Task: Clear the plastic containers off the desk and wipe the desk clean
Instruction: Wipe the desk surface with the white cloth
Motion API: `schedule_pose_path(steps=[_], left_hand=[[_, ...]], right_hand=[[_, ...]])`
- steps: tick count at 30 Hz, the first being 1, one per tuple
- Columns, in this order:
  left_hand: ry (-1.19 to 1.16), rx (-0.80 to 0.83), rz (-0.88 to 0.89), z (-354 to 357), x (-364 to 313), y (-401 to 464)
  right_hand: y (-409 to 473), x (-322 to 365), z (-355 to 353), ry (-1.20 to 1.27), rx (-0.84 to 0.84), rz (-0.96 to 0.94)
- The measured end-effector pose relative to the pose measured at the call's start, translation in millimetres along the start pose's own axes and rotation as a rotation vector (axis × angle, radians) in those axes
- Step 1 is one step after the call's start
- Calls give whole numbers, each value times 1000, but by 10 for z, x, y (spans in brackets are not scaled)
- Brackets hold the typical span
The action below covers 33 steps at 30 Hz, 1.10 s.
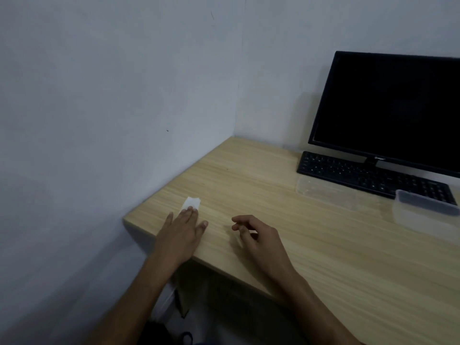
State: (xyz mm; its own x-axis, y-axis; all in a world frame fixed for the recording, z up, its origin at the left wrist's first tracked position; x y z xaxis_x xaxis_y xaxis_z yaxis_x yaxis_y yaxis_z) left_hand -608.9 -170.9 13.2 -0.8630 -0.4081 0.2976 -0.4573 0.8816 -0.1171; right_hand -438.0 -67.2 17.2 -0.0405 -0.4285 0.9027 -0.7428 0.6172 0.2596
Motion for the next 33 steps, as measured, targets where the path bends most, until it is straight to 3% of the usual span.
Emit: schedule_pose_path(steps=[6,10,14,19,26,33], left_hand=[[-127,-35,-47,35,40,13],[-77,-63,30,-27,-55,-68],[-134,-116,68,-96,-381,-214],[19,-133,192,-42,-628,-267],[-174,-64,-4,22,-74,-81],[-319,-2,-196,220,602,368]], right_hand=[[126,33,108,-33,5,-46],[162,26,197,-41,8,-60],[155,-8,218,-31,-104,-108],[126,-74,234,-89,-235,-157],[178,-14,315,-348,-36,-182],[134,-95,149,-484,6,-178]])
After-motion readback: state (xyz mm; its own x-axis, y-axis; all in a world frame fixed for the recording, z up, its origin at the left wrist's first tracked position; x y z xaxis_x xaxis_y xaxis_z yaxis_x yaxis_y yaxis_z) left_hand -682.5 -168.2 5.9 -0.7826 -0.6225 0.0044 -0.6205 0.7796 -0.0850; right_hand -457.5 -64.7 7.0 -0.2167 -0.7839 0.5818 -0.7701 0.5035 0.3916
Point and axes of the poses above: each hand's wrist, its own y-axis towards the middle knuckle, its own z-axis out of the palm, x = y × z, the point moved 1 cm from there along y, towards the middle knuckle, and after that the axes turned 14 degrees about y, right-handed, at the moved point
